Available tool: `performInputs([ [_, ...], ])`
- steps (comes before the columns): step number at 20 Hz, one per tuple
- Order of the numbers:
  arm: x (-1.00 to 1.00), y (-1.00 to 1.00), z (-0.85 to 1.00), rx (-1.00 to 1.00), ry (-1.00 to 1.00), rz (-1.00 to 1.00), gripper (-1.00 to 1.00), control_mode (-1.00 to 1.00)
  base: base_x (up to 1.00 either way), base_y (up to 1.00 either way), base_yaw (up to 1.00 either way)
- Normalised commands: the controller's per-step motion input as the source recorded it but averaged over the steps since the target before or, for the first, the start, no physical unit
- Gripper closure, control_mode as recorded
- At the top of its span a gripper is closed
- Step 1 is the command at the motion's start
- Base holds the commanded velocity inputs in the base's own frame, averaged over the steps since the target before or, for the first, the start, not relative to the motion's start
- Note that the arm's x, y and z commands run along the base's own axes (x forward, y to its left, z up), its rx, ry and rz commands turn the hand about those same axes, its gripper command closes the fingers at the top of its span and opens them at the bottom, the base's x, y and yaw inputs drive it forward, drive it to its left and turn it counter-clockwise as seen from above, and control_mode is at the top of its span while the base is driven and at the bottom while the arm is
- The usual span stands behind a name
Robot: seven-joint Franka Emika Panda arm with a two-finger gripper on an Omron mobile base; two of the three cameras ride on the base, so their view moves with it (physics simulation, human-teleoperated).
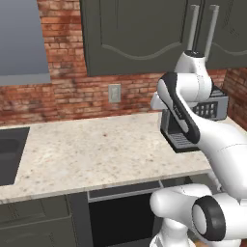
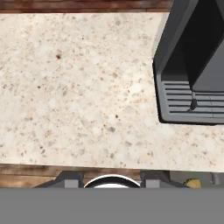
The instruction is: Restock the sink supplies by placing the sponge and soap dispenser on the counter and next to the sink. Make sure the soap dispenser is upright.
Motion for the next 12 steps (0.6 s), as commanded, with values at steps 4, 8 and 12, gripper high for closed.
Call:
performInputs([
  [4, -0.2, 0.0, 0.0, 0.0, -0.12, 0.0, -1.0, -1.0, 0.0, 0.0, 0.0],
  [8, 0.0, 0.0, 0.0, 0.0, 0.0, 0.0, -1.0, 1.0, -0.75, 0.0, -0.1],
  [12, 0.0, 0.0, 0.0, 0.0, 0.0, 0.0, -1.0, 1.0, -1.0, 0.0, -0.05],
])
